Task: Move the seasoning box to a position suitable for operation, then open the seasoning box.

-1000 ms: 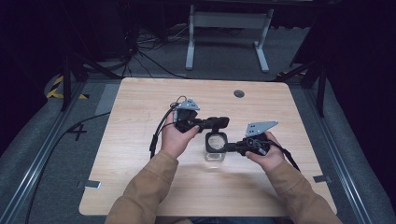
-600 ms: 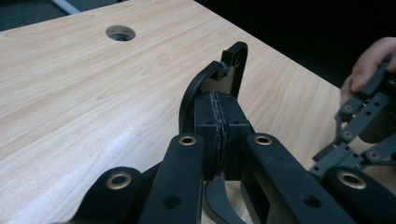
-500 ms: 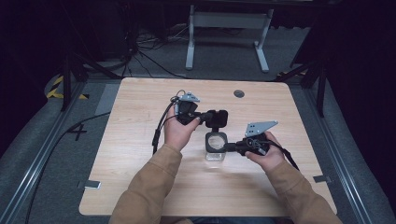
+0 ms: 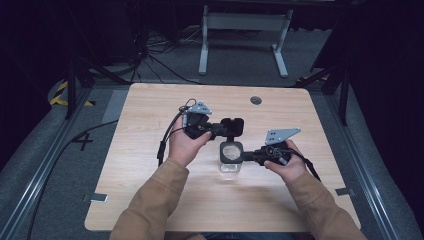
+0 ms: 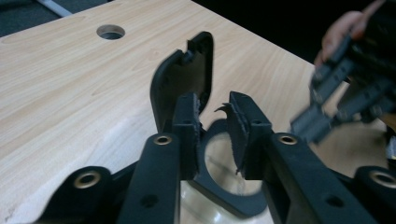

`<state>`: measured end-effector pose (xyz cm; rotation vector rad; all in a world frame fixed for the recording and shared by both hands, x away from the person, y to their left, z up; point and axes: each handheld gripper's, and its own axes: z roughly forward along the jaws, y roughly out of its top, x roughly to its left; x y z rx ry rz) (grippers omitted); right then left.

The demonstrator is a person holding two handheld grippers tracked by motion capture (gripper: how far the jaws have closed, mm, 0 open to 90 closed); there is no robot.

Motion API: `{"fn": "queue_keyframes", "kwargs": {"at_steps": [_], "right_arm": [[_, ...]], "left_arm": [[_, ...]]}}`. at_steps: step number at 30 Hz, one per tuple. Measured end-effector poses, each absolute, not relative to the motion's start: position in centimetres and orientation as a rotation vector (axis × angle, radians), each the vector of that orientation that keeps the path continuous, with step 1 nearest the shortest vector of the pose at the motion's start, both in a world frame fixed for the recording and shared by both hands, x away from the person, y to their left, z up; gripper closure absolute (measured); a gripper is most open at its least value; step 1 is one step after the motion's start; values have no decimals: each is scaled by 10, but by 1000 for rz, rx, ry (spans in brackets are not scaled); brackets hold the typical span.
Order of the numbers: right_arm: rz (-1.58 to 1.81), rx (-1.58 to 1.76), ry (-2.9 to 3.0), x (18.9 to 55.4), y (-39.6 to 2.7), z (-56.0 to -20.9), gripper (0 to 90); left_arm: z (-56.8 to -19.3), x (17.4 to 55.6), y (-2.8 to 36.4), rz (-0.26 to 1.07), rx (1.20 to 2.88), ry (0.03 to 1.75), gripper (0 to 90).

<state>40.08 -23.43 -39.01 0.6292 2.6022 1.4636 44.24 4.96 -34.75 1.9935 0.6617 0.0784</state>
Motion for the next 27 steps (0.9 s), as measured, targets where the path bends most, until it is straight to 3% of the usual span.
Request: {"fn": "queue_keyframes", "kwargs": {"at_steps": [2,16,27], "right_arm": [[1482,631,2559,400,-239,-384,864],[1463,674,2502,398,-259,-372,886],[1423,741,2455,392,-288,-363,810]], "left_arm": [[-345,437,56,95,2003,657,707],[-343,395,113,176,2070,658,637],[-353,382,151,197,2159,717,581]]}}
